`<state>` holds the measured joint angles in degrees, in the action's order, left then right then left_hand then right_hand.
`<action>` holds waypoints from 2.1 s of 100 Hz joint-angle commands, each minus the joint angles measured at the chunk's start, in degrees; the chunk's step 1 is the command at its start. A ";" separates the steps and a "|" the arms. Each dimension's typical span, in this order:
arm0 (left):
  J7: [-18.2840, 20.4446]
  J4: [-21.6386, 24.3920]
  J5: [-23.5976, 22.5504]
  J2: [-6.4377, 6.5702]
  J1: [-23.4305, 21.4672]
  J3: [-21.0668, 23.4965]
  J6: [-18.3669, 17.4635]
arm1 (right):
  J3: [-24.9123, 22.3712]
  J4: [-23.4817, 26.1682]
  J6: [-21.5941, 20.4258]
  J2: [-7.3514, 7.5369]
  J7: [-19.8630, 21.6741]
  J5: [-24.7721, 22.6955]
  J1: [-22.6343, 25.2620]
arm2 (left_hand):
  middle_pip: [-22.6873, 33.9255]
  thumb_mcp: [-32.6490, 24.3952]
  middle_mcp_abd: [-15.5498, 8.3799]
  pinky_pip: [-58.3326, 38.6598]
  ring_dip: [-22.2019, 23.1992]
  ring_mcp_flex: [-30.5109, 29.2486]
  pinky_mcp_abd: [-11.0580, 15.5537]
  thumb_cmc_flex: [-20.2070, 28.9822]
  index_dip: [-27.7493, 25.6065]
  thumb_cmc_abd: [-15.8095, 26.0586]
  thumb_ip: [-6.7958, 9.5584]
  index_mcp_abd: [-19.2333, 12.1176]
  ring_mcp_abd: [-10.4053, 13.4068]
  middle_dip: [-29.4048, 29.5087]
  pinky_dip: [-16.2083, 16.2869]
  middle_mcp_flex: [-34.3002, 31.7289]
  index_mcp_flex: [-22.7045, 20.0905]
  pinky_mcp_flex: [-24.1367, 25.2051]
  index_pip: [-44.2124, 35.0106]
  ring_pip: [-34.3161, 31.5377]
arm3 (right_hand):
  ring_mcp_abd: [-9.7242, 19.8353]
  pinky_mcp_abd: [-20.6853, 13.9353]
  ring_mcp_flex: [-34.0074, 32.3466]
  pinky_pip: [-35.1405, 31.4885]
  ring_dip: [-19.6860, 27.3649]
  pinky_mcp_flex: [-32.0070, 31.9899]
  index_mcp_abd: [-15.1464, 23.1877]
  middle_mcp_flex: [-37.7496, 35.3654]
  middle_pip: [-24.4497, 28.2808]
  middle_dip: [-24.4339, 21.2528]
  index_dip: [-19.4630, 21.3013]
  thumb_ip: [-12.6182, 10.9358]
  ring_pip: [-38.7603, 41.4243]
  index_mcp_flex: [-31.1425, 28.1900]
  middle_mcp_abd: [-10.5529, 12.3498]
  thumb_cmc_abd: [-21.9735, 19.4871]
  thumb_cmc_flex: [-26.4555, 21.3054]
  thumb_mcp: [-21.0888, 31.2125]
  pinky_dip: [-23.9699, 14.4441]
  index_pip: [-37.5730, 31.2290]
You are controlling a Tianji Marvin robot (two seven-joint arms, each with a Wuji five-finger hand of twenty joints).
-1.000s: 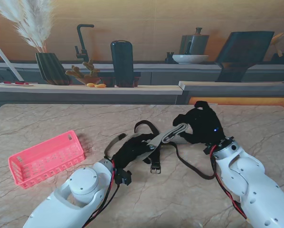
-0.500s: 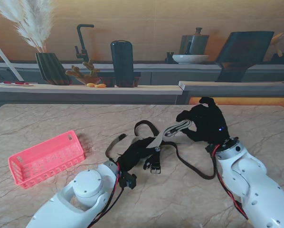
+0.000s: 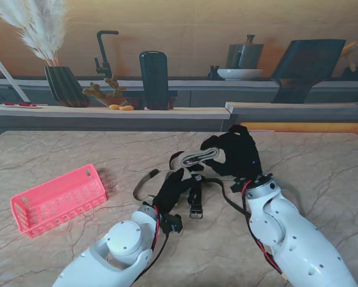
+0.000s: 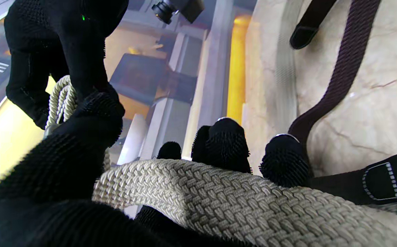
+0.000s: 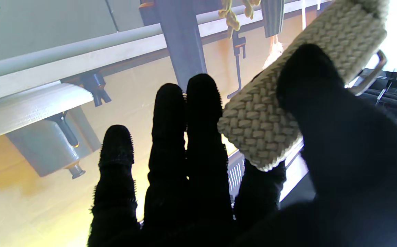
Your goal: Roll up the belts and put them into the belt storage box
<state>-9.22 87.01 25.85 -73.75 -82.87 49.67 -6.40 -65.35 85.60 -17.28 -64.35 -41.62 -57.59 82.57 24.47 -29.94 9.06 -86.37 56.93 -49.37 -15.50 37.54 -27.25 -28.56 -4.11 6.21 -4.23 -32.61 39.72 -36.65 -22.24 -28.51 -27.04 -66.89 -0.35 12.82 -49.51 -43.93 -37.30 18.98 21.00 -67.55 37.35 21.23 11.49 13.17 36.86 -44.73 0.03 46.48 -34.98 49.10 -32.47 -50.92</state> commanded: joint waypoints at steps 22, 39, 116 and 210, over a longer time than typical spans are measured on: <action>-5.63 -0.52 -3.25 -2.60 -0.65 -1.39 -4.16 | 5.49 -3.27 0.19 -2.09 1.37 3.60 -1.93 | -4.52 -1.61 -2.45 7.01 -1.51 7.19 1.82 -8.34 3.84 -1.17 -0.85 -4.27 0.16 6.23 -0.93 8.51 10.56 6.33 3.19 7.70 | 0.68 1.13 2.28 -1.58 0.55 -1.67 0.13 -0.67 1.54 -1.07 2.76 -3.42 1.30 -4.97 0.86 -6.88 -4.22 2.33 1.23 -11.44; -9.68 -0.62 -4.71 -3.62 -0.98 -1.92 -5.71 | 8.77 -5.88 0.48 -2.67 2.50 5.69 -3.83 | -4.25 -2.02 -3.13 12.50 -2.98 11.44 2.78 -11.30 4.77 -0.43 -1.33 -4.25 -0.25 7.04 -3.29 11.05 13.66 9.16 2.10 12.76 | 0.22 1.56 2.37 -1.70 0.61 -1.98 -0.17 -0.64 1.82 -1.21 2.64 -3.47 1.56 -4.97 0.70 -6.80 -4.32 2.30 1.47 -11.53; -20.26 1.77 -7.38 -5.60 -2.52 0.14 -4.69 | 8.43 -2.83 -3.17 -0.26 13.42 4.37 -0.34 | -0.30 17.58 -7.25 22.09 -28.41 19.62 3.91 21.36 1.62 25.44 0.03 -5.86 -0.96 11.92 -7.70 5.27 9.91 14.03 -11.69 39.70 | -1.29 2.18 8.11 0.27 2.84 -3.95 -10.75 13.28 -4.31 0.97 11.15 -5.37 -4.71 3.15 -3.27 -3.84 2.57 4.32 2.46 5.96; 23.42 0.02 5.14 3.90 1.09 5.20 11.68 | -14.94 10.25 -15.80 2.89 20.37 -5.16 12.97 | 27.96 13.85 -2.93 -14.85 -12.85 -17.45 -4.11 20.99 -3.85 8.73 0.34 -2.50 -9.52 -13.80 -2.74 -27.28 -13.55 -19.44 -18.37 -4.90 | -0.13 -2.00 9.20 4.57 5.09 -0.78 -0.34 28.31 -15.94 -0.20 21.48 -9.20 -15.17 25.52 -3.09 -11.18 6.45 -1.83 -2.70 18.79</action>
<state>13.56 87.72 30.48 -70.58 -82.69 54.88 4.87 -80.71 95.90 -32.07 -61.67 -21.96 -63.50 96.40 48.15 -12.95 8.90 -91.84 42.26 -61.63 -20.16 58.53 -30.91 -20.52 -5.49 7.31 -17.46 -44.68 36.78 -60.12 -31.51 -44.62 -42.21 -64.12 -1.63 12.20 -39.90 -40.11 -33.01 18.29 19.48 -41.42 23.43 21.95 33.46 5.04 23.11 -21.87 -3.31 36.61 -28.18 46.00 -33.76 -32.33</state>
